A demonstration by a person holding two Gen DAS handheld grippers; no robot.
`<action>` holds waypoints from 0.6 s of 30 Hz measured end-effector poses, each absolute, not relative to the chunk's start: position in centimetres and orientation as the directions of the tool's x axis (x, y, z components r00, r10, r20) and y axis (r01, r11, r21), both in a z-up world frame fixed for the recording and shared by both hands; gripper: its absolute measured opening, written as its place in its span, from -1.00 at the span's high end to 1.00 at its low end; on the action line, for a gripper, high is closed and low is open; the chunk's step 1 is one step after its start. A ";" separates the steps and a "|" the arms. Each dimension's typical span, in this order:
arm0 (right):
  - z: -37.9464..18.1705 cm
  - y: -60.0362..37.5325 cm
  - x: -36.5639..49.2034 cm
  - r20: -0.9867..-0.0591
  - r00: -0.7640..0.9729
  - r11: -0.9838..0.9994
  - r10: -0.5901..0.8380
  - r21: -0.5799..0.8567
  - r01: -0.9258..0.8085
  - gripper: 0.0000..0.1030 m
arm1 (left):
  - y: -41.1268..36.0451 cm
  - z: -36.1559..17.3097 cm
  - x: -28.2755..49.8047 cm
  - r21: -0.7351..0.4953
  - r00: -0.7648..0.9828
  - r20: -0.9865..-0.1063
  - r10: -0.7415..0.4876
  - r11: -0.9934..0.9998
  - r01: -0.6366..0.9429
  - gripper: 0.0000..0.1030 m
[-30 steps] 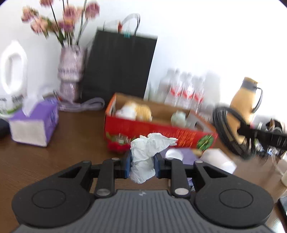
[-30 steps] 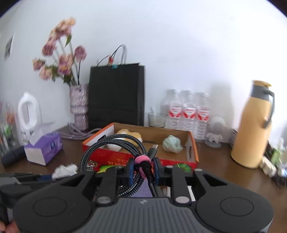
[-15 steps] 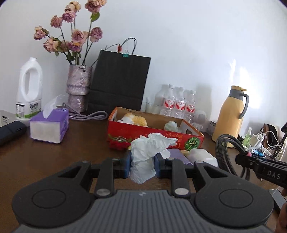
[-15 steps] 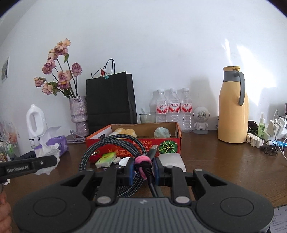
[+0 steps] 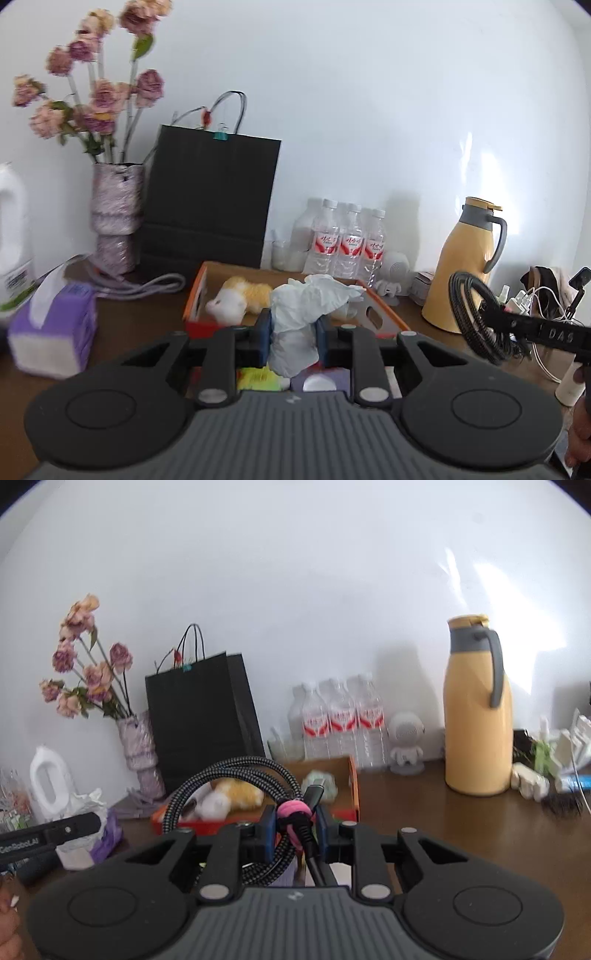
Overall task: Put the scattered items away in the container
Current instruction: 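Carry tissue and cable into the box and open both tools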
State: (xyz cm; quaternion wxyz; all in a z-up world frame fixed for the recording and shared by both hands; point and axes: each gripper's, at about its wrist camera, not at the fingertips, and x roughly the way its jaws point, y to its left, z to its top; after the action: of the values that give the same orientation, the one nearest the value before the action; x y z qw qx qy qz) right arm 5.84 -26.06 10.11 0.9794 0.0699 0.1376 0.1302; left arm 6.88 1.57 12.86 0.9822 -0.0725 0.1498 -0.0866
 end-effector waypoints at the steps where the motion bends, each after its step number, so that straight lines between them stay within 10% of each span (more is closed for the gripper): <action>1: 11.1 -26.0 7.3 -0.251 0.929 0.958 0.272 0.164 -0.237 0.60 | 1.5 13.5 8.8 -0.167 0.934 -0.300 -0.196 0.974 0.151 0.53; 12: 14.4 -22.2 29.6 -0.629 0.717 0.952 0.301 0.163 -0.257 0.60 | 1.2 13.4 31.7 -0.232 0.686 -0.689 -0.234 0.968 0.097 0.53; 18: 11.5 -19.5 38.8 -0.742 0.648 0.980 0.172 0.065 -0.186 0.60 | 0.8 10.0 38.4 -0.240 0.608 -0.761 -0.225 0.969 0.058 0.53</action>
State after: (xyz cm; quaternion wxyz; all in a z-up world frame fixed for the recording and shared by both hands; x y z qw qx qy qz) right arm 38.81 -19.50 11.52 0.9077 -0.0085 0.4079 0.0985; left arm 38.35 0.82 10.04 0.8915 -0.0960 0.4355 -0.0794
